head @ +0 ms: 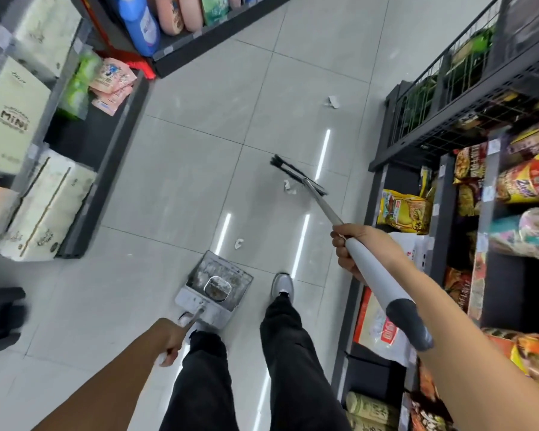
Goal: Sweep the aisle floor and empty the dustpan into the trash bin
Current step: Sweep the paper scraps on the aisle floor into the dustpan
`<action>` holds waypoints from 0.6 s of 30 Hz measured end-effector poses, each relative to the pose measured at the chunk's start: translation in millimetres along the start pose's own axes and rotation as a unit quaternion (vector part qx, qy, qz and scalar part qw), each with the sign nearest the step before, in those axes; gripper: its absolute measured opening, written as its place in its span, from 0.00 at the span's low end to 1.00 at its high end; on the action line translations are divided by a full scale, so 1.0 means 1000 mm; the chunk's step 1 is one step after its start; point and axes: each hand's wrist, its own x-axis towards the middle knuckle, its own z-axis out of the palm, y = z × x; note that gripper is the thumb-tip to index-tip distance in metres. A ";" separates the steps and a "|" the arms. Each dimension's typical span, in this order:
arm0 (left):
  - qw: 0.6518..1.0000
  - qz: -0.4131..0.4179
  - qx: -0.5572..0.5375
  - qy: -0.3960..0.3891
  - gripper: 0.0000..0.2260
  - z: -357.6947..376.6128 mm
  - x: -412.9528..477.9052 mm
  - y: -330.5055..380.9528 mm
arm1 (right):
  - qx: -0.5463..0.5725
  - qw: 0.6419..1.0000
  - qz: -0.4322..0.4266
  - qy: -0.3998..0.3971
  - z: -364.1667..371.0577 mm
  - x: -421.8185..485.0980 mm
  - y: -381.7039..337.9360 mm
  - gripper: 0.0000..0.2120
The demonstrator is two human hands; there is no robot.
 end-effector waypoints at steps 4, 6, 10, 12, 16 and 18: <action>0.999 -0.022 0.004 0.024 0.15 0.022 -0.006 0.017 | -0.024 0.999 -0.029 0.016 -0.031 0.026 -0.039 0.04; 0.999 -0.023 0.010 0.035 0.13 0.021 -0.006 0.017 | -0.036 0.998 -0.054 0.025 -0.033 0.043 -0.058 0.04; 0.995 -0.025 0.082 0.056 0.09 0.024 -0.004 0.032 | -0.032 0.993 -0.100 0.045 -0.032 0.095 -0.114 0.04; 0.989 -0.006 0.128 0.072 0.10 0.031 -0.003 0.050 | -0.024 0.989 -0.133 0.055 -0.028 0.124 -0.151 0.05; 0.982 0.003 0.184 0.040 0.16 0.028 0.005 0.091 | 0.055 0.987 -0.125 0.079 -0.031 0.187 -0.216 0.11; 0.986 -0.010 0.165 0.018 0.14 0.024 0.008 0.107 | 0.005 0.990 -0.103 0.091 -0.034 0.212 -0.228 0.11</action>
